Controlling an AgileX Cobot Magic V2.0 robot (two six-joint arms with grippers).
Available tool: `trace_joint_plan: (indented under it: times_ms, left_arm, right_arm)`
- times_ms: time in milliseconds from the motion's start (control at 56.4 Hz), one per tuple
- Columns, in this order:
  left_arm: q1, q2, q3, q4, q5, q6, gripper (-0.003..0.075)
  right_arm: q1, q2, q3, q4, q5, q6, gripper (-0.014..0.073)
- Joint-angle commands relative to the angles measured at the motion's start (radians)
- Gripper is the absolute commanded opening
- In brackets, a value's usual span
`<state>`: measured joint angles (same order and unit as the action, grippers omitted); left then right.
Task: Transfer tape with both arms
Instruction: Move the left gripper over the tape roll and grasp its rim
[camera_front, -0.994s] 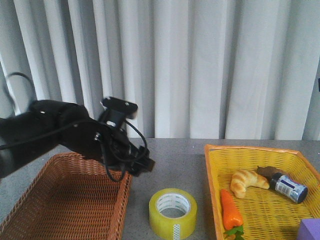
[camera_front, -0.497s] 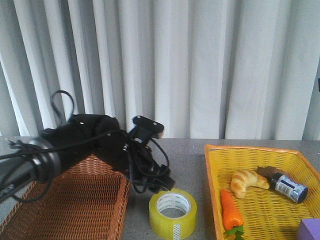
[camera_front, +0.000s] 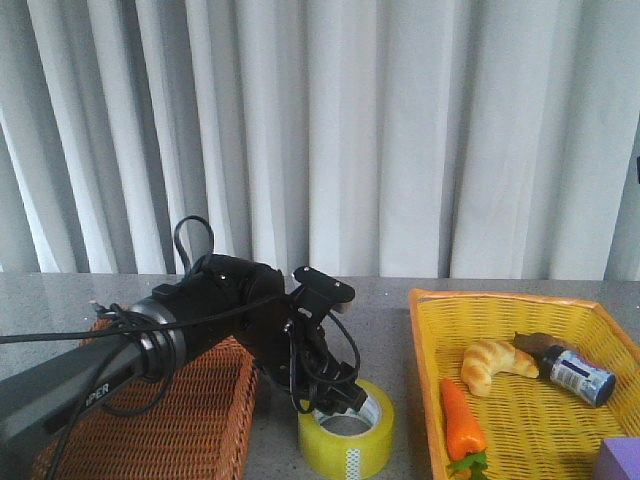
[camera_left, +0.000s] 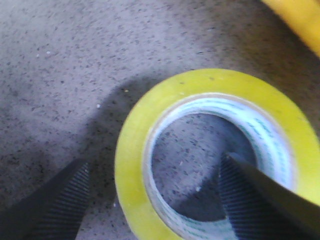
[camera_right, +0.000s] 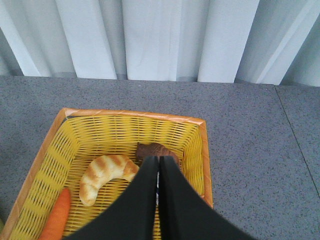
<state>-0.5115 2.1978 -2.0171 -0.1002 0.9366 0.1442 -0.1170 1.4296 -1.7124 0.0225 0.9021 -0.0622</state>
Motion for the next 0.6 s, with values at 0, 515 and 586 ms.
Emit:
trace_joint_plan:
  times_ms: [0,515,586]
  left_arm:
    - [0.0,-0.051,-0.045,0.001,-0.036,-0.029,0.0514]
    - [0.003,-0.012,-0.048,0.028,-0.043,-0.144,0.0513]
    - [0.003,-0.012,-0.048,0.029,-0.042,-0.144,0.0513]
  right_arm:
    - [-0.006,-0.027,-0.024,-0.007,-0.07,0.0,-0.0007]
    - [-0.006,-0.027,-0.024,-0.007,-0.07,0.0,-0.0007]
    - [-0.006,-0.027,-0.024,-0.007,-0.07,0.0,-0.0007]
